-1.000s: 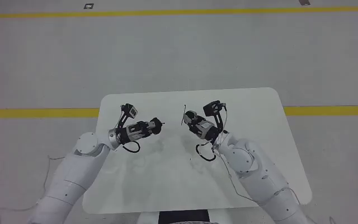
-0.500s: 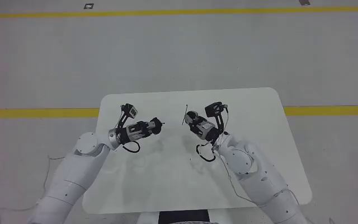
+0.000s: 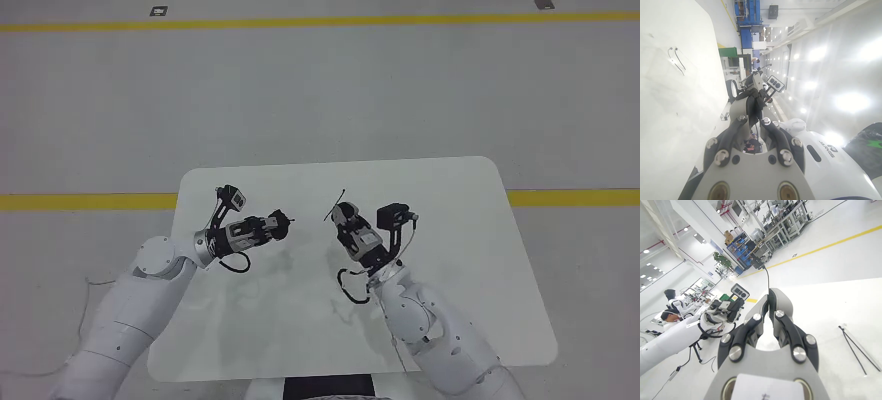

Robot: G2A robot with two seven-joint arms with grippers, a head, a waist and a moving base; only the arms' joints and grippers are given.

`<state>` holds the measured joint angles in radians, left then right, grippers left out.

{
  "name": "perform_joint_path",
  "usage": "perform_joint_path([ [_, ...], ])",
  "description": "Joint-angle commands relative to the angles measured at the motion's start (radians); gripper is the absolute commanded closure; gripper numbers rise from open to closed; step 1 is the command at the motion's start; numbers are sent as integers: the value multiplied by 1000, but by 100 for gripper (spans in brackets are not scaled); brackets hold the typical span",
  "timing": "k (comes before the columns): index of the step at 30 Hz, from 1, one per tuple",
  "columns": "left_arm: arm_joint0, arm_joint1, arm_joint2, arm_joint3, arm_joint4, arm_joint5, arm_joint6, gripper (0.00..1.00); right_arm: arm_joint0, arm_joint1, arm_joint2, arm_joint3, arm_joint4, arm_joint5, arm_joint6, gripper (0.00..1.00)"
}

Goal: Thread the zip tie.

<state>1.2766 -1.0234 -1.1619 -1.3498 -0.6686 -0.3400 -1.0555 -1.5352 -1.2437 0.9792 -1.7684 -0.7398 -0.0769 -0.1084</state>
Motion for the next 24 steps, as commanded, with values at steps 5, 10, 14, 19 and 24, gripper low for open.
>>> perform_joint_path([
  [5, 0, 0, 0, 0, 0, 0, 0, 100, 14, -17, -41, 19, 22, 16, -38, 100],
  [10, 0, 0, 0, 0, 0, 0, 0, 100, 19, -25, -56, 17, 50, 17, -42, 100],
  [14, 0, 0, 0, 0, 0, 0, 0, 100, 19, -25, -56, 17, 50, 17, -42, 100],
  [19, 0, 0, 0, 0, 0, 0, 0, 100, 15, -31, -72, 13, 30, 26, -75, 100],
  [24, 0, 0, 0, 0, 0, 0, 0, 100, 24, -56, -120, 23, 18, 108, -184, 100],
])
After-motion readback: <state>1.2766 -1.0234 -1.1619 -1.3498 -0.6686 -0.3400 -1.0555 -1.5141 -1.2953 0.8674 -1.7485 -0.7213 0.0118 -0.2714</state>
